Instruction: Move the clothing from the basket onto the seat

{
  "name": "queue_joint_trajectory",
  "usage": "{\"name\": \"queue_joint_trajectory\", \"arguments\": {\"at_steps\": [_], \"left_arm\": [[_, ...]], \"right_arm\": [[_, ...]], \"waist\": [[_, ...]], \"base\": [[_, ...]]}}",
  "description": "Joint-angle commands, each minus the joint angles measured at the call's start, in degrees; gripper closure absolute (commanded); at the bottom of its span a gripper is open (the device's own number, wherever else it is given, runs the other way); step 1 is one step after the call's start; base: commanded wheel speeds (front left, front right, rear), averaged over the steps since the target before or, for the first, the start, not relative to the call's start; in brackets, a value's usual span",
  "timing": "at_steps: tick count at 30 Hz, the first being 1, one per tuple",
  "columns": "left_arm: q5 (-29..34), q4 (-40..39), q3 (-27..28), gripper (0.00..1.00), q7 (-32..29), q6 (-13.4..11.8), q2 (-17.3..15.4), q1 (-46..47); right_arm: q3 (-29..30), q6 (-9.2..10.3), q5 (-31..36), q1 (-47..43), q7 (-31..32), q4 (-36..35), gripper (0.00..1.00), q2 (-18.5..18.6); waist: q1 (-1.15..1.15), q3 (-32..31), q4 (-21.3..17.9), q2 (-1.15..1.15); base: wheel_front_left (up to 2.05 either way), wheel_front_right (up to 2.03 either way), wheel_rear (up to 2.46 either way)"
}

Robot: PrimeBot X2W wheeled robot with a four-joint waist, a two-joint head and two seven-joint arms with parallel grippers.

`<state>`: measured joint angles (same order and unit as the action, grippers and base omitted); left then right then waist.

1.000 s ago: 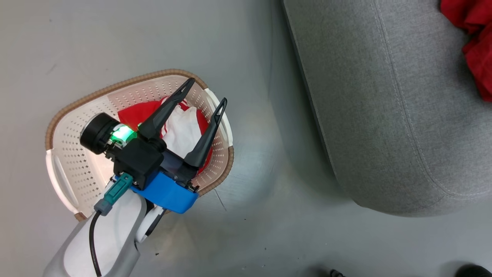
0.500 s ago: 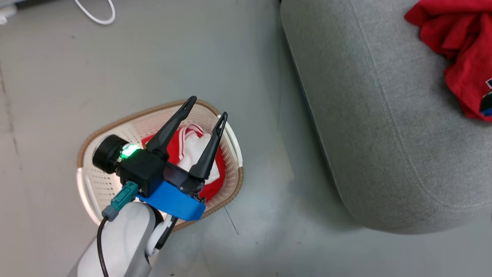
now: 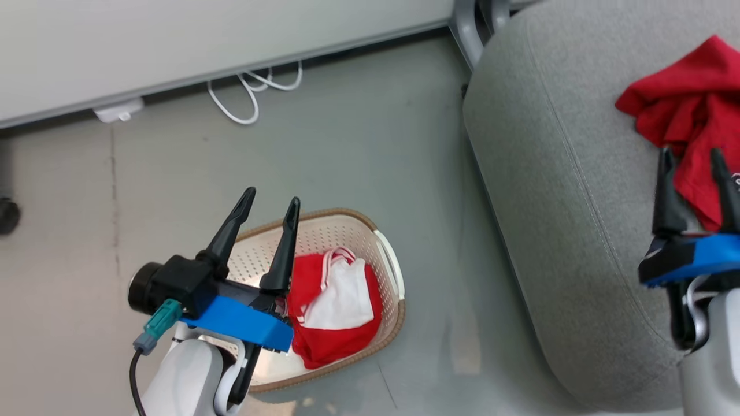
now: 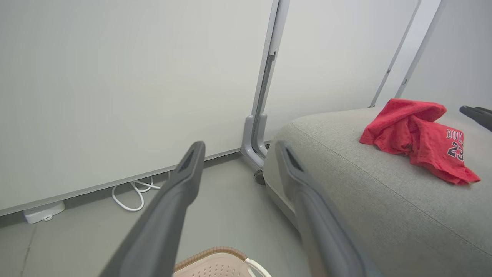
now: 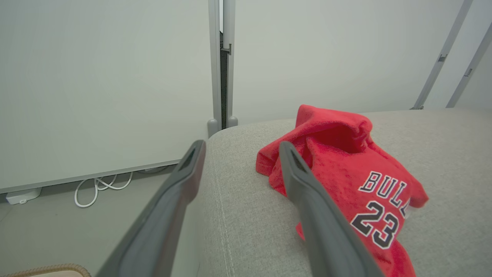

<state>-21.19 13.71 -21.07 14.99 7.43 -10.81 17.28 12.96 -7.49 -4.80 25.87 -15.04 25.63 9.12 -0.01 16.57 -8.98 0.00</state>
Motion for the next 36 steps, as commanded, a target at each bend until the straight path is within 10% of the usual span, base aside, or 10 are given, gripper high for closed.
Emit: {"name": "queue_joint_trajectory", "arguments": {"at_steps": [1, 36], "left_arm": [[-0.2, 0.4, 1.2, 0.0, 0.3, 0.1, 0.6, -1.3], [3.6, 8.0, 13.2, 0.0, 0.3, 0.1, 3.2, -9.9]], "right_arm": [[-0.8, -0.01, 0.7, -2.2, -0.1, -1.2, 0.0, -0.7], [-9.3, -0.01, -0.8, -21.9, 2.7, -14.6, 0.0, -6.3]], "waist": [[0.01, -3.2, 2.4, 0.0], [0.01, -14.5, 13.7, 0.0]], "base": [[0.0, 0.0, 0.0], [0.0, 0.0, 0.0]]}}
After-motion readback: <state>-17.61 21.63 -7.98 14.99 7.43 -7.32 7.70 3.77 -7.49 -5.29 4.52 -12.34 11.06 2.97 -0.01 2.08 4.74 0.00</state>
